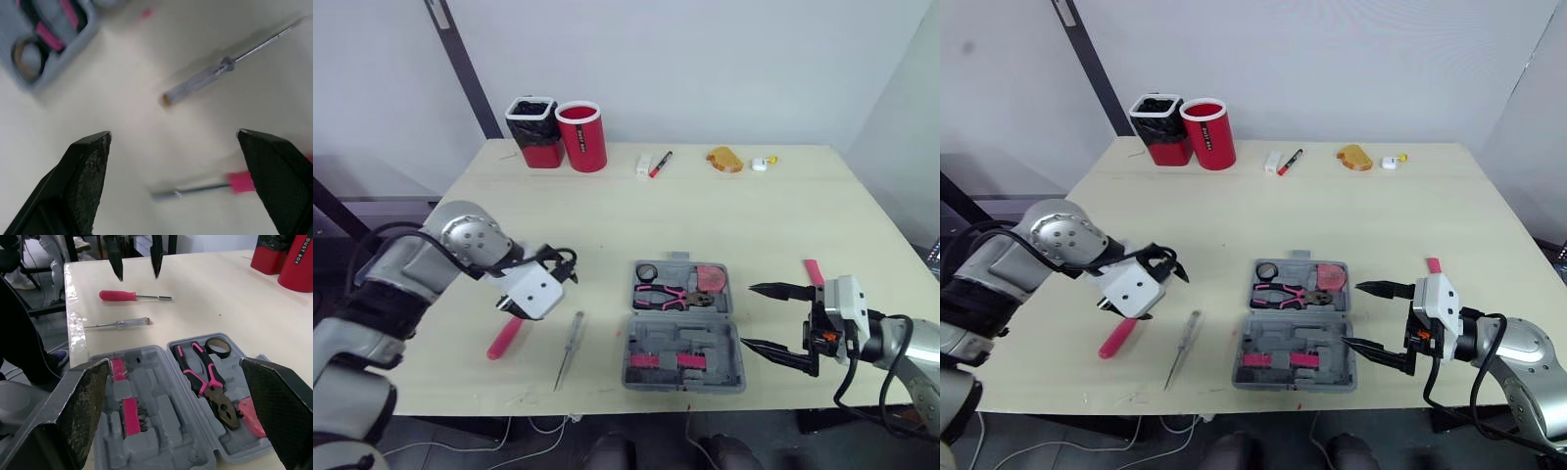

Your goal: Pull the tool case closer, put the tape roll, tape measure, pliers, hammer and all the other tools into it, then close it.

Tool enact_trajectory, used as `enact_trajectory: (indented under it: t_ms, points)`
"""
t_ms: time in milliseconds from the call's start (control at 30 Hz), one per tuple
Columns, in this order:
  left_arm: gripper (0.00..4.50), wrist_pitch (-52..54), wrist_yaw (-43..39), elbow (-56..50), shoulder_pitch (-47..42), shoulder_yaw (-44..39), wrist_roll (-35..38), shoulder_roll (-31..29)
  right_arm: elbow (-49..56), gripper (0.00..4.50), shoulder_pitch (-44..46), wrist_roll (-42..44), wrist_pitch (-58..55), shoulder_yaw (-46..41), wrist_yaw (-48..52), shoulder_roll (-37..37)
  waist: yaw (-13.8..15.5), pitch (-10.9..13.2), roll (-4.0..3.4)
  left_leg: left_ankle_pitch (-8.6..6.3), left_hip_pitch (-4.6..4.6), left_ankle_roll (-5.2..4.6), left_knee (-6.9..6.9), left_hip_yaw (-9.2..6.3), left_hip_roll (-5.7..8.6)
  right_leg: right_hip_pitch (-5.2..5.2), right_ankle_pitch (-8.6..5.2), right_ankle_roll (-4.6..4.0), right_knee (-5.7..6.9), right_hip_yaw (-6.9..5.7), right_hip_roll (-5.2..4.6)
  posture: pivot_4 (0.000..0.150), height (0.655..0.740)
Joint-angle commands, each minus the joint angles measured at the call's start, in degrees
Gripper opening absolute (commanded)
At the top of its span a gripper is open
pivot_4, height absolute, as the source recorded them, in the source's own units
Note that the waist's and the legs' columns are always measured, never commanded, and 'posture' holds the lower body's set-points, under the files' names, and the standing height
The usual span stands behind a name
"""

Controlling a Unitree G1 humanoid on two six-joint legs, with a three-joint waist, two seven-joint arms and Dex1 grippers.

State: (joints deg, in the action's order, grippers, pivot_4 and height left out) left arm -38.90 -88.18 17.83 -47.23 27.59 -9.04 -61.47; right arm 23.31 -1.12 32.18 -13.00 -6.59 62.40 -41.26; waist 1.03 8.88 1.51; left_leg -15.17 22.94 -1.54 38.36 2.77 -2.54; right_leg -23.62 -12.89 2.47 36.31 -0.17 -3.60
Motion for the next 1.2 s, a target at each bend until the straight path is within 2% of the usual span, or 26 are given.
enact_trajectory:
  t_ms: [33,167,333,633,733,1033,1067,1100,1200]
  points:
    - [4.38,-13.2,-3.9,3.1,-3.9,3.5,-0.6,2.1,0.3,4.50,-0.5,1.3,0.7,-1.5,1.8,-1.0,-0.1,0.0,0.01,0.00,-0.01,0.00,0.00,0.00,0.00,0.01,0.00,0.01,0.01,0.02,0.00,0.150,0.7400]
    - [4.38,-23.4,-3.2,6.0,-8.0,8.4,-4.6,4.4,-0.3,4.50,-1.2,2.5,-0.2,-2.2,4.5,-2.8,-0.1,0.0,0.02,0.00,-0.03,-0.01,0.02,-0.02,0.00,0.04,0.13,0.25,0.02,0.03,0.02,0.150,0.7400]
    - [4.38,-29.7,-1.3,7.2,-10.8,12.3,-8.0,5.2,-1.2,4.50,-1.3,3.2,-0.7,-3.3,6.0,-4.2,-0.2,0.0,0.02,0.01,-0.06,-0.02,0.09,-0.03,-0.01,0.10,0.16,0.29,0.06,0.08,0.04,0.150,0.7400]
    - [4.38,-39.8,8.5,10.7,-10.1,13.8,-21.9,7.0,-2.6,4.50,0.1,4.3,-2.3,-4.2,7.8,-6.5,-0.2,0.0,0.03,0.01,-0.06,-0.02,0.15,-0.03,-0.01,0.10,0.21,0.36,0.11,0.11,0.05,0.150,0.7400]
    - [4.38,-40.5,11.7,11.0,-9.4,13.8,-26.0,7.5,-2.9,4.50,0.7,4.1,-2.4,-3.9,8.0,-6.5,-0.2,0.0,0.03,0.01,-0.09,-0.03,0.15,-0.03,-0.01,0.11,0.21,0.36,0.15,0.11,0.04,0.150,0.7400]
    - [4.38,-35.0,17.9,8.0,-4.8,14.1,-31.5,11.1,-2.7,4.50,2.1,3.6,-2.9,-3.2,8.0,-6.3,-0.2,0.0,0.03,0.01,-0.12,-0.03,0.17,-0.03,-0.01,0.11,0.25,0.44,0.22,0.13,0.05,0.150,0.7400]
    - [3.88,-34.8,18.0,7.8,-4.7,14.3,-31.8,11.4,-2.6,4.50,2.2,3.6,-3.0,-3.2,8.0,-6.3,-0.2,0.0,0.03,0.01,-0.12,-0.03,0.17,-0.03,-0.01,0.11,0.25,0.44,0.22,0.14,0.05,0.150,0.7400]
    - [3.67,-34.9,18.2,7.5,-4.6,14.5,-31.8,11.5,-2.5,4.50,2.2,3.6,-3.1,-3.2,8.0,-6.3,-0.2,0.0,0.04,0.01,-0.12,-0.03,0.18,-0.03,-0.01,0.11,0.25,0.44,0.23,0.13,0.05,0.150,0.7400]
    - [2.22,-33.3,17.4,5.4,-4.2,15.3,-30.7,11.8,-2.3,4.50,2.0,3.7,-3.2,-3.5,8.0,-6.4,-0.2,0.0,0.04,0.01,-0.12,-0.03,0.18,-0.04,-0.01,0.11,0.25,0.44,0.24,0.13,0.06,0.150,0.7400]
